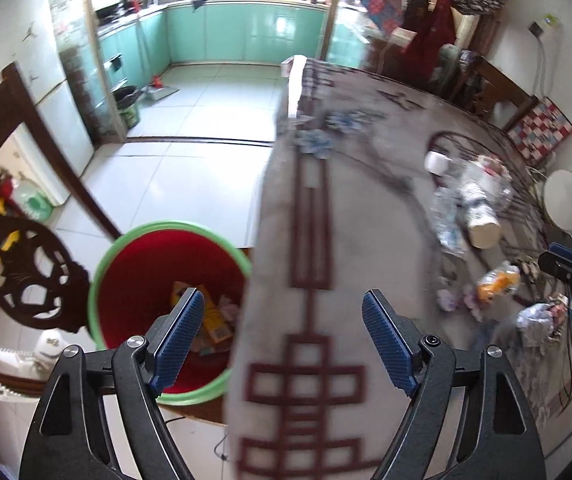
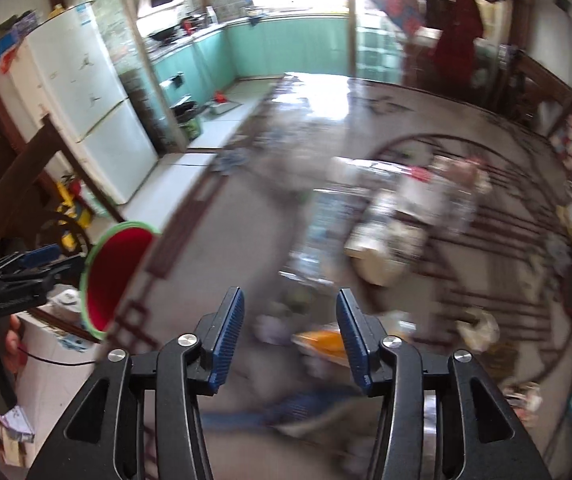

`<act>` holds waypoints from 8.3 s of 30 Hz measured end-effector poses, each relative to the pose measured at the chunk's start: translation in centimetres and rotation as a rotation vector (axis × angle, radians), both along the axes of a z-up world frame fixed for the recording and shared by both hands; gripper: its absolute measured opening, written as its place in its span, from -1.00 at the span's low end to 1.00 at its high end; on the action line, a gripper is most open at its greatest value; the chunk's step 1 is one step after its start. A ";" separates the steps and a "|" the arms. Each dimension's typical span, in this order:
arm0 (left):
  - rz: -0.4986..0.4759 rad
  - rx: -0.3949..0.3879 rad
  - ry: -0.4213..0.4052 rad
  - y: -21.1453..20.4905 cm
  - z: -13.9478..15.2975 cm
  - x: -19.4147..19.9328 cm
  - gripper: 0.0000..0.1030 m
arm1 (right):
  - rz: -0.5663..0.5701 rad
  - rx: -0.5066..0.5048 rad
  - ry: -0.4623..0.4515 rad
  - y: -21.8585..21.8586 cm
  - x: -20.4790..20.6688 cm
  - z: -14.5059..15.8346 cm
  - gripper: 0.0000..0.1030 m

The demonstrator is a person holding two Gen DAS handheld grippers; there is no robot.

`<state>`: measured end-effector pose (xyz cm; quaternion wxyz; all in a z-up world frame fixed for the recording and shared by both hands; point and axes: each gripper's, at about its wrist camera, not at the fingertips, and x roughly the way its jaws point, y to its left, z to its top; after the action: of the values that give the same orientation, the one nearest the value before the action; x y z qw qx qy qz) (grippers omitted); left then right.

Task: Collect trash
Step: 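Grasp the crumpled white paper with the left gripper while the right grasps the pink wrapper, then carry the white paper and pink wrapper over the red bucket with both grippers, then open both grippers to drop the white paper and pink wrapper into the bucket, then grasp the orange snack wrapper with the left gripper while the right grasps the brown Baisha pack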

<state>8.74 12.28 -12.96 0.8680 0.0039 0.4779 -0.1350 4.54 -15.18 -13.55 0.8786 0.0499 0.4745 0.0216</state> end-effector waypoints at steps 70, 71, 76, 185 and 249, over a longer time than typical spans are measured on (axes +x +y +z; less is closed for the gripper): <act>-0.185 -0.080 0.083 -14.6 0.9 -5.4 0.11 | -0.069 0.223 -0.041 -13.1 -4.3 0.0 -0.46; -0.178 -0.080 0.081 -14.2 0.9 -5.3 0.11 | -0.061 0.220 -0.041 -12.6 -4.1 0.1 -0.46; -0.138 -0.081 0.073 -11.7 1.1 -4.7 0.12 | -0.029 0.216 -0.039 -10.6 -3.2 0.3 -0.46; 0.190 -0.065 0.070 15.4 -3.1 3.2 0.66 | 0.414 0.221 -0.103 22.9 7.0 0.7 0.08; -0.563 0.222 0.111 -28.3 -6.6 -3.3 -0.55 | -0.008 0.103 0.177 -16.4 -1.3 -10.0 0.25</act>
<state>5.48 -15.97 -19.53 0.7633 0.2234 0.5166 -0.3171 3.23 -31.55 -23.51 0.8297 0.0986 0.5482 0.0380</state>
